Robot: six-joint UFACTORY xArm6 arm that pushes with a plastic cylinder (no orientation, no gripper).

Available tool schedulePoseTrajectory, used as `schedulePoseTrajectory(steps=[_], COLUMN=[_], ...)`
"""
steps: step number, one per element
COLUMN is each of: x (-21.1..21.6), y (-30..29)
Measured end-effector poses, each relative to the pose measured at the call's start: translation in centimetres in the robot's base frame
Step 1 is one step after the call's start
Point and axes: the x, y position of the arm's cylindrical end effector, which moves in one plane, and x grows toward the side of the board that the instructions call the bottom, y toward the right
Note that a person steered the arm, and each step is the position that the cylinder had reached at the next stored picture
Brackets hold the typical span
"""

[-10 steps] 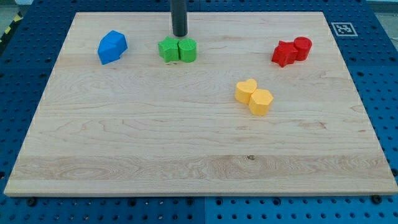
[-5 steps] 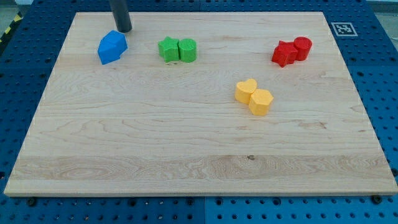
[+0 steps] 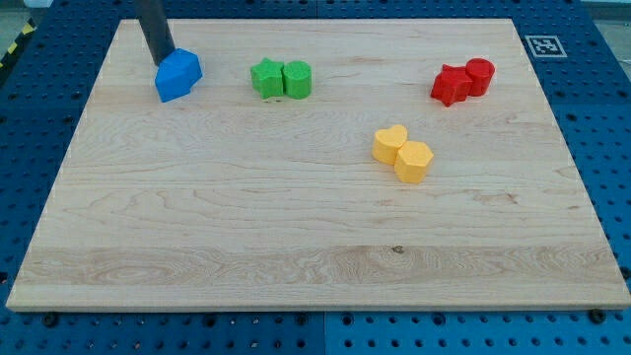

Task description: Move the green and blue blocks in opposite directions

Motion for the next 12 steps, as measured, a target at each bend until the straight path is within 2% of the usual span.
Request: schedulePoseTrajectory(steps=[2,3,4,6,8,9,10,11,12], x=[0.7,2.5,5.0,5.0,4.8,6.4,10.1,10.8,9.6], y=[-5.0,-6.3,-4.3,1.2,2.0,1.9,3.6,7.4,7.5])
